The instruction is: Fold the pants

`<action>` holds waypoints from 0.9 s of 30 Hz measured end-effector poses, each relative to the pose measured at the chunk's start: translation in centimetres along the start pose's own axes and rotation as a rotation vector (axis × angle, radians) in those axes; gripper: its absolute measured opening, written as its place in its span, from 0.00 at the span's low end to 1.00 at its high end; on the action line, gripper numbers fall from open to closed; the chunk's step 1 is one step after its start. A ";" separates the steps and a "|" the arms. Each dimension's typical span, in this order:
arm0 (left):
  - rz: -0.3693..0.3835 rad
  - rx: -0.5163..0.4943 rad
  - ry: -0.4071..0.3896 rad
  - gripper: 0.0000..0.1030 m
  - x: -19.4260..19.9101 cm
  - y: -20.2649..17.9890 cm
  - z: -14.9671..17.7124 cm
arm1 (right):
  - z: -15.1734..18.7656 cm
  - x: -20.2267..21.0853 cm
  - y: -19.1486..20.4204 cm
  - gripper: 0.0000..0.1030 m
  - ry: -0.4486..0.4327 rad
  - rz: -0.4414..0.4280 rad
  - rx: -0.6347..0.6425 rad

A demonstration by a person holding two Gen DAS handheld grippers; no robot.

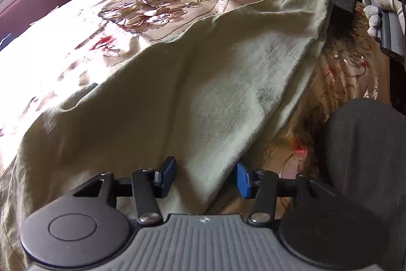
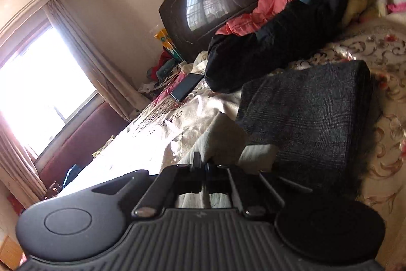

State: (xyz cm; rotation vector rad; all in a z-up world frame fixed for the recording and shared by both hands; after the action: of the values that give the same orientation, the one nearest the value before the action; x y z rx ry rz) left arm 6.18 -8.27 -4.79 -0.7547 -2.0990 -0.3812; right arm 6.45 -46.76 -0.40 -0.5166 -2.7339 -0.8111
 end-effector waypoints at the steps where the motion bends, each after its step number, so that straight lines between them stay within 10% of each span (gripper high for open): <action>1: 0.002 0.005 0.000 0.60 0.0 0.1 0.0 | 0.1 -0.4 0.0 0.04 0.012 0.023 0.031; 6: 0.006 0.011 0.002 0.61 0.0 0.1 0.0 | 0.9 -3.5 -0.6 0.10 0.167 -0.003 -0.024; 15: 0.009 0.029 -0.040 0.61 0.5 0.3 0.4 | -2.6 1.5 4.6 0.04 -0.077 -0.236 0.052; 22: 0.007 0.038 -0.047 0.62 0.2 0.2 0.4 | 3.3 -2.4 -2.8 0.04 0.198 0.038 -0.040; 27: 0.008 0.022 -0.040 0.63 0.0 0.2 0.3 | 3.9 -2.1 -2.9 0.09 0.212 -0.011 -0.076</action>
State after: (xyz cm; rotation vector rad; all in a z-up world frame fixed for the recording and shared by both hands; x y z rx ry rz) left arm 6.09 -7.96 -4.97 -0.7640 -2.1336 -0.3406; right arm 6.68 -47.35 -5.64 -0.4048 -2.5224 -0.9197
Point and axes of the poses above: each gripper's, at about its wrist camera, not at the fingertips, and x roughly against the way its jaws point, y to its left, z to its underside, the point moved 5 cm from there along -x, roughly the way its jaws point, and after that the axes turned 5 degrees about x, right-handed, at the moved point
